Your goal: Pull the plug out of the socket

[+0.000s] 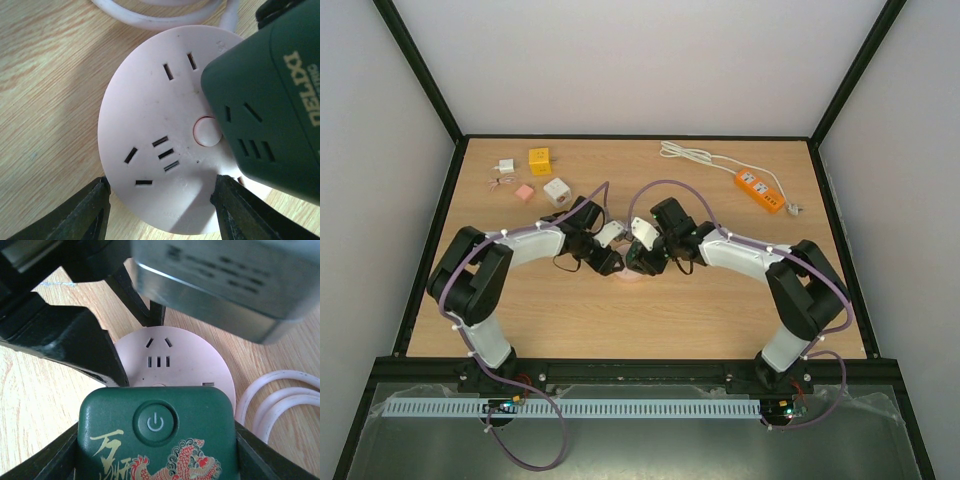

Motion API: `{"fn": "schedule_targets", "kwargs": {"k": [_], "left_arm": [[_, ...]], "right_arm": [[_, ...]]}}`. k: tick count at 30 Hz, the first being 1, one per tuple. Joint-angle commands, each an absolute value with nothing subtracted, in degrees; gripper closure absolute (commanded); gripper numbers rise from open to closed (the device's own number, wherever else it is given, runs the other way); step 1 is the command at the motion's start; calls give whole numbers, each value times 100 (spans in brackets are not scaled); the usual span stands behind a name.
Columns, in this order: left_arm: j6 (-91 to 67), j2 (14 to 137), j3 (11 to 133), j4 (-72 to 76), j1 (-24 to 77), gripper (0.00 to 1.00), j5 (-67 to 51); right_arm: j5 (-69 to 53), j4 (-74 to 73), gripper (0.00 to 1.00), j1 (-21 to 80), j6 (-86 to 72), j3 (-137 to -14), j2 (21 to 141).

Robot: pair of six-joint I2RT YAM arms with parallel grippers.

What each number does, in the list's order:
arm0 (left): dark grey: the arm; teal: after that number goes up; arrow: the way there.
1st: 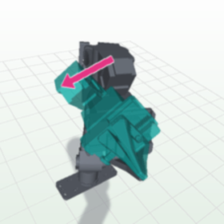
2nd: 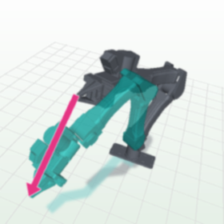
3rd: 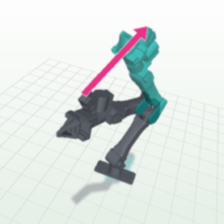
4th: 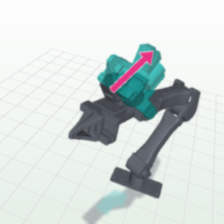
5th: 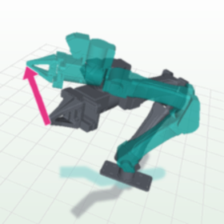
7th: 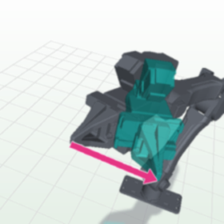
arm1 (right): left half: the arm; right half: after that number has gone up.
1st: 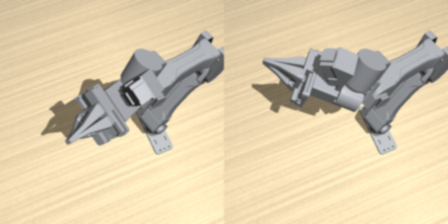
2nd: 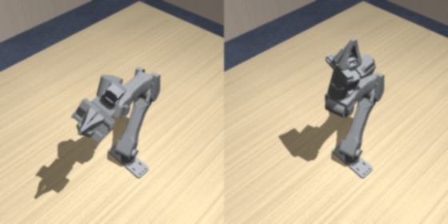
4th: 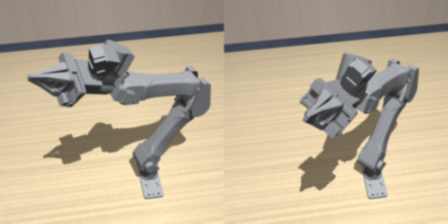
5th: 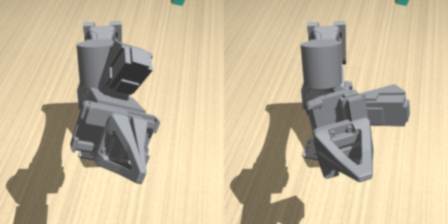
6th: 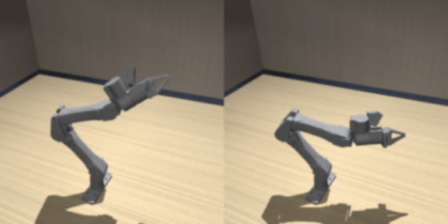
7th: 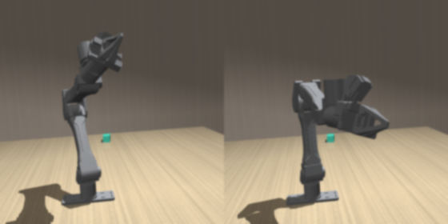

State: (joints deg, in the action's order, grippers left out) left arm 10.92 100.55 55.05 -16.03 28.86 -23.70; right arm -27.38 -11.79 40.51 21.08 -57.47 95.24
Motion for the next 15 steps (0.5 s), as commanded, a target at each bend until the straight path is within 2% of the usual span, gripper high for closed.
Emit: {"fn": "schedule_targets", "kwargs": {"k": [1,12,15], "left_arm": [[1205,10672,5106,-2285,2808,41,-923],[1176,10684,5143,-2311,2781,41,-949],[1161,10591,5200,-2362,2610,41,-1373]], "right_arm": [[-3492,-904,88,4024,1847,-6074,9202],[-3339,-1295,88,4210,2396,-6007,9157],[-3444,-1402,88,4119,2330,-6041,9104]]}}
